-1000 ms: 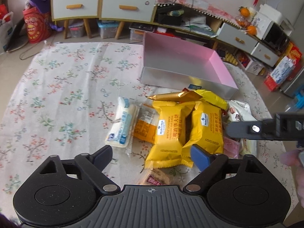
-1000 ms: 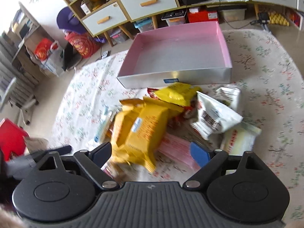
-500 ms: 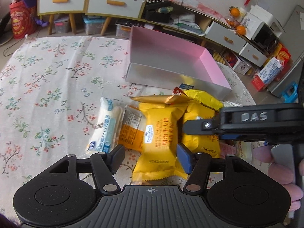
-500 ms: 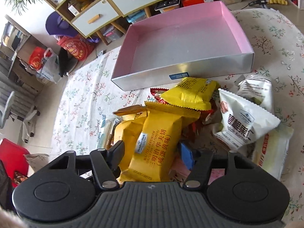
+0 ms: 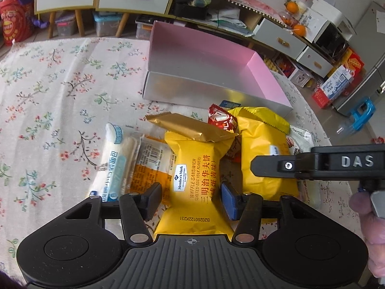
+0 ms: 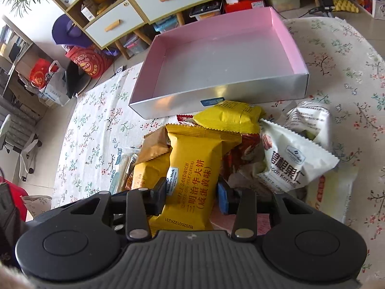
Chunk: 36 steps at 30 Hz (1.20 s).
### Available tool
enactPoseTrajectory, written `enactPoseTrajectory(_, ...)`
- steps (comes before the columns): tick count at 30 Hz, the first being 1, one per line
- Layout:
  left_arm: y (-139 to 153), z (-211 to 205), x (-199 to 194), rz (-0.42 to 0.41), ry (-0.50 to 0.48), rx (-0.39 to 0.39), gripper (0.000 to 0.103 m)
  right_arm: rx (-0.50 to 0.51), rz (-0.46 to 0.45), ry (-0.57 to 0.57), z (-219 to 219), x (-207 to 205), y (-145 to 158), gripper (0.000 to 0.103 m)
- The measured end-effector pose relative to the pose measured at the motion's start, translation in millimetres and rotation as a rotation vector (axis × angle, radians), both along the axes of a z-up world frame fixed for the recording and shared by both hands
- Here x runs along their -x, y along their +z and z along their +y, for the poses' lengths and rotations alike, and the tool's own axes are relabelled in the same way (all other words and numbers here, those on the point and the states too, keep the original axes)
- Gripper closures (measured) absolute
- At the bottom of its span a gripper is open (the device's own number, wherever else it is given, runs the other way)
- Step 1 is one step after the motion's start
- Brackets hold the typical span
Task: Organize snacks
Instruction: 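Grasp a yellow waffle packet with the left tool while the right tool grasps another, then carry both yellow packets into the pink-lined box and open both tools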
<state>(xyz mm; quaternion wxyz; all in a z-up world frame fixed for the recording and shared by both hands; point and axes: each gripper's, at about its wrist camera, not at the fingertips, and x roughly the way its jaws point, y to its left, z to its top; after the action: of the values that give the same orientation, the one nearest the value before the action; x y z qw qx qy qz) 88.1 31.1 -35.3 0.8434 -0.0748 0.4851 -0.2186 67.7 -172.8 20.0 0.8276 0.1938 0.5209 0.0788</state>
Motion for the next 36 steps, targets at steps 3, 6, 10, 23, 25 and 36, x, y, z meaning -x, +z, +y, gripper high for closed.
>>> enactPoseTrajectory(3, -5, -6, -1, 0.011, -0.027, -0.025, 0.052, 0.003, -0.002, 0.004, -3, 3, 1, 0.065)
enactPoseTrajectory(6, -7, -10, 0, -0.001, -0.037, -0.039, 0.052, 0.004, -0.002, 0.004, -5, 3, 0, 0.065)
enactPoseTrajectory(10, -6, -13, 2, 0.002, -0.030, -0.042, 0.061, -0.001, 0.007, -0.002, -5, 4, -1, 0.065)
enactPoseTrajectory(23, 16, -11, 18, -0.009, 0.007, -0.043, 0.066, -0.033, -0.040, -0.011, -13, 15, 13, 0.066)
enactPoseTrajectory(25, 21, -9, 22, -0.017, 0.008, -0.039, 0.066, -0.043, -0.049, -0.014, -15, 17, 15, 0.066)
enactPoseTrajectory(36, 64, -5, 32, -0.088, 0.033, 0.007, 0.067, -0.092, -0.138, -0.058, -31, 12, 39, 0.066)
